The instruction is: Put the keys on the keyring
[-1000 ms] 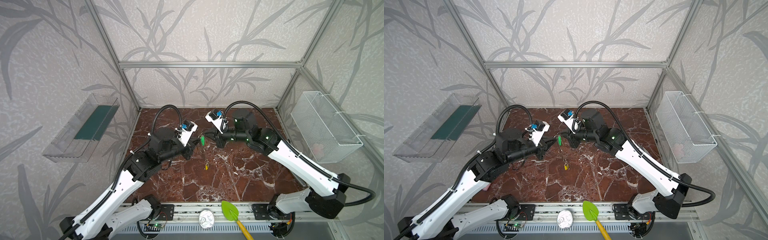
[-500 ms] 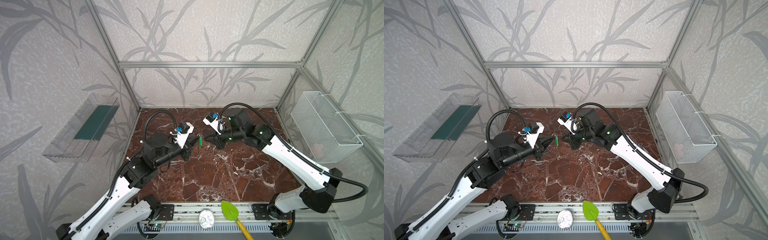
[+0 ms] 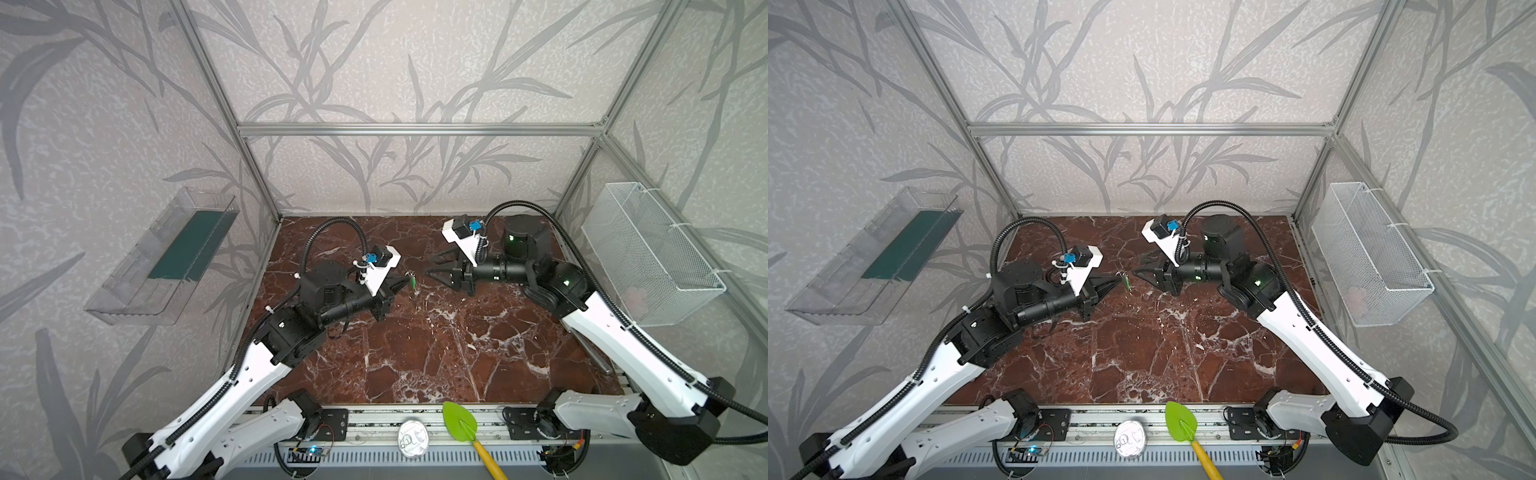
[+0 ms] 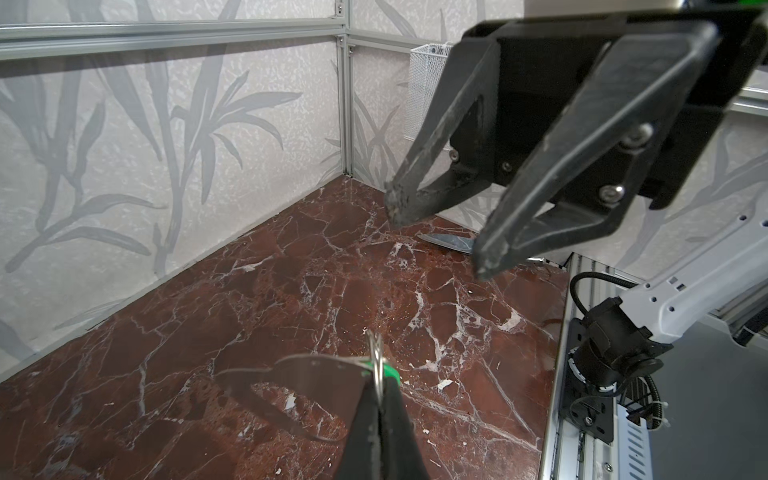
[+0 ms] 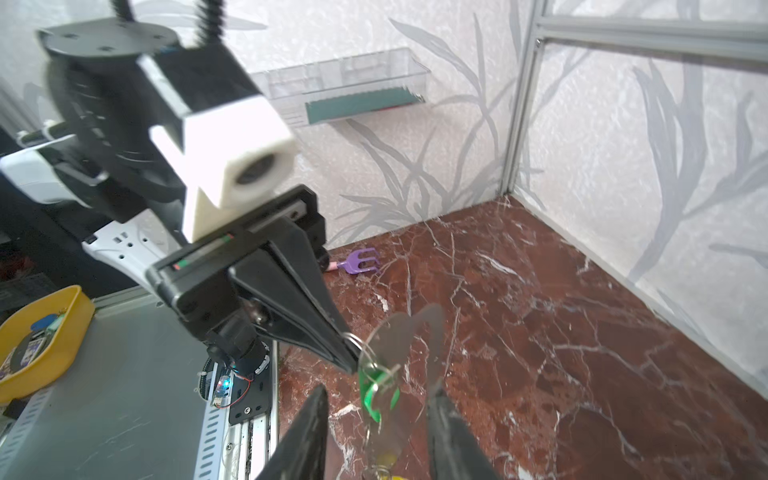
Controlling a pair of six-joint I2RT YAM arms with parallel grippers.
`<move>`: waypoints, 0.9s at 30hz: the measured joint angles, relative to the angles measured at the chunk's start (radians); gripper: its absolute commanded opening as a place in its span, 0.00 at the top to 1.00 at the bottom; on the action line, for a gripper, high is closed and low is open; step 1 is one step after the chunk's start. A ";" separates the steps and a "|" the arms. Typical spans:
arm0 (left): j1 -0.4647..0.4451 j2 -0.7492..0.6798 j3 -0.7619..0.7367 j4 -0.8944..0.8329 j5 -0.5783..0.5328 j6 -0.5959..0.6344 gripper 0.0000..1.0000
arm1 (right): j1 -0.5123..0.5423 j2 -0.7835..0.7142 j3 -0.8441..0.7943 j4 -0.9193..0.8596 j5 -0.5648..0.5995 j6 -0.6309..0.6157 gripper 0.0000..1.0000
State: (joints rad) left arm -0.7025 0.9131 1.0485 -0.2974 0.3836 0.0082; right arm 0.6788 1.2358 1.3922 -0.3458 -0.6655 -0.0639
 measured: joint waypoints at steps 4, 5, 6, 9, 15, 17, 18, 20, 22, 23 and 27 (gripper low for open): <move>0.000 0.009 -0.001 0.003 0.046 0.000 1.00 | 0.000 0.024 -0.024 0.037 -0.058 -0.056 0.59; 0.000 0.009 -0.002 0.006 0.056 0.000 1.00 | 0.000 0.030 -0.032 0.045 -0.070 -0.066 0.59; 0.000 0.009 -0.002 0.009 0.067 0.000 1.00 | 0.000 0.035 -0.041 0.050 -0.080 -0.077 0.60; 0.000 0.009 -0.002 0.020 0.092 0.000 1.00 | 0.000 0.047 -0.055 0.051 -0.106 -0.101 0.63; 0.000 0.009 -0.004 0.030 0.109 0.000 1.00 | 0.000 0.050 -0.061 0.064 -0.156 -0.119 0.84; 0.000 0.009 -0.005 0.033 0.112 0.000 1.00 | 0.000 0.050 -0.061 0.069 -0.168 -0.122 0.86; 0.000 0.009 -0.005 0.036 0.113 0.000 1.00 | 0.000 0.051 -0.061 0.071 -0.176 -0.122 0.86; 0.000 0.009 -0.006 0.042 0.115 0.000 1.00 | 0.000 0.051 -0.061 0.072 -0.189 -0.124 0.84; 0.000 0.007 -0.009 0.044 0.116 0.000 1.00 | -0.002 0.055 -0.061 0.073 -0.201 -0.125 0.83; 0.000 0.006 -0.011 0.044 0.116 0.001 1.00 | -0.002 0.058 -0.061 0.073 -0.206 -0.126 0.83; 0.000 0.003 -0.022 0.043 0.116 0.002 1.00 | -0.003 0.071 -0.061 0.074 -0.229 -0.129 0.81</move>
State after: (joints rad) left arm -0.7025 0.9161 1.0267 -0.2539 0.4995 0.0097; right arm 0.6758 1.3071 1.3312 -0.2722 -0.8944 -0.1925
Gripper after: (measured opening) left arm 0.049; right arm 0.190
